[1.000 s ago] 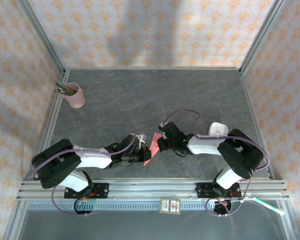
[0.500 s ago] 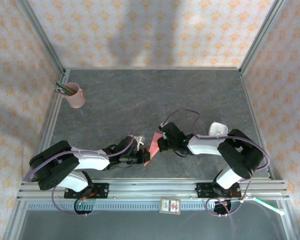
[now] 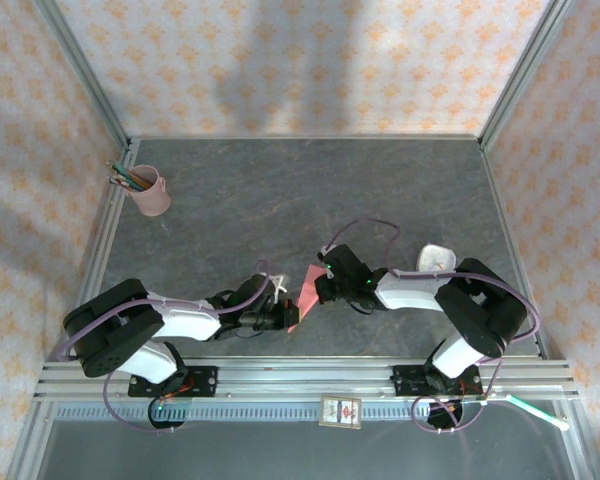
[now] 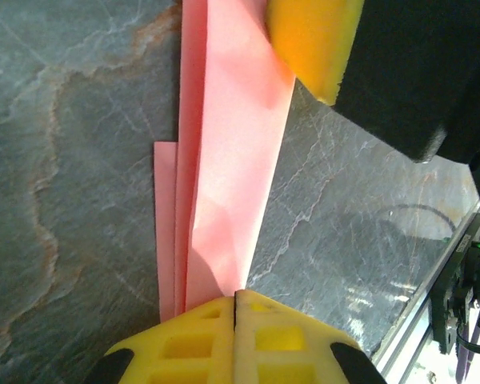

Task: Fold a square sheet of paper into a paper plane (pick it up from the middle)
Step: Fold the wing for the fifth time at the center of the table.

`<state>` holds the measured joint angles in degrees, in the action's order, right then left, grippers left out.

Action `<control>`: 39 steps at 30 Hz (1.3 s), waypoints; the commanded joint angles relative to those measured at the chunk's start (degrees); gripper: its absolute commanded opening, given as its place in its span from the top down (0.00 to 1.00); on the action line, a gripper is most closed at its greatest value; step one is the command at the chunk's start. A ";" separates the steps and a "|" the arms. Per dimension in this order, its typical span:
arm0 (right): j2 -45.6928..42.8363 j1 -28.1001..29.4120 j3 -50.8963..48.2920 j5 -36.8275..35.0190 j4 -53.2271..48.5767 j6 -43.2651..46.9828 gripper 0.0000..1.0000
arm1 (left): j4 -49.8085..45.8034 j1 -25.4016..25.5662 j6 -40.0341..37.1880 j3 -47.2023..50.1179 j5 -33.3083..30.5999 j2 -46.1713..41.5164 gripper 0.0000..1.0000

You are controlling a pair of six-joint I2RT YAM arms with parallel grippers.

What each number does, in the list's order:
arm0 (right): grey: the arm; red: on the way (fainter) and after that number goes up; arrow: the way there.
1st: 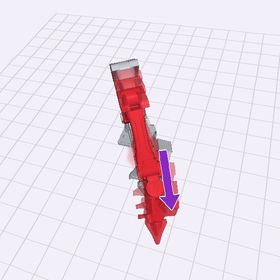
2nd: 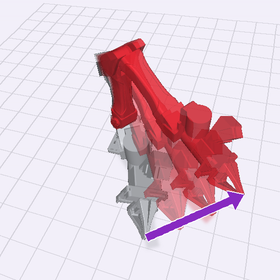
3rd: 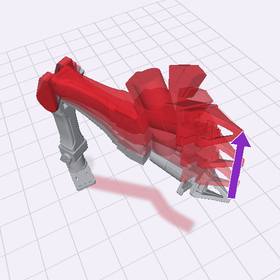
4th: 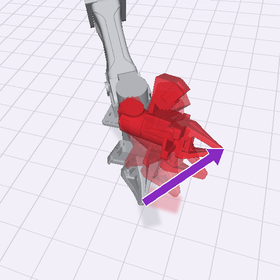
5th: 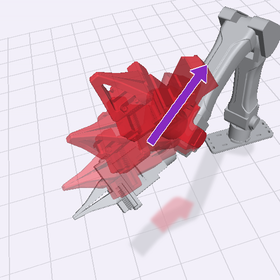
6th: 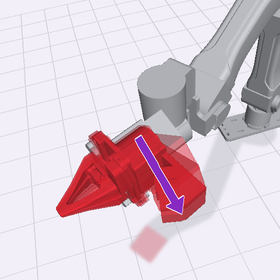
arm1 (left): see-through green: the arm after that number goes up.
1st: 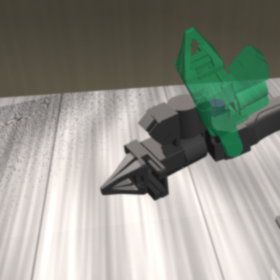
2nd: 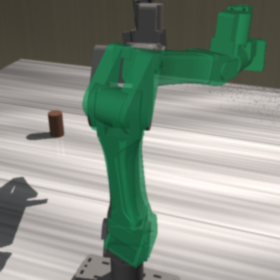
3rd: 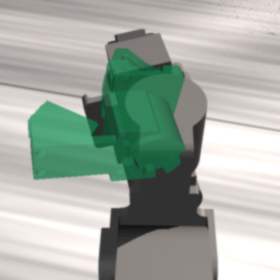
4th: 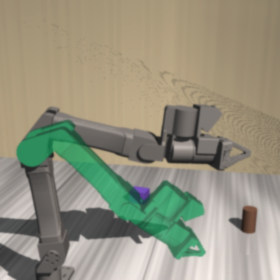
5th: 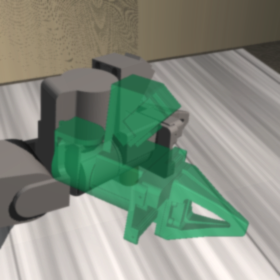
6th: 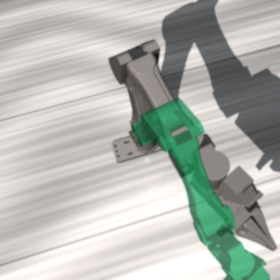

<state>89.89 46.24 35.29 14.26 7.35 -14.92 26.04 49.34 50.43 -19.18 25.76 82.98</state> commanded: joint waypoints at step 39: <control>1.87 -0.36 -2.15 -4.14 -5.07 0.31 0.95 | -6.65 0.33 -1.74 2.13 0.62 -2.82 0.94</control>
<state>89.89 46.24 35.24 14.11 7.42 -14.92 21.41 50.22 48.99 -18.31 27.46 79.66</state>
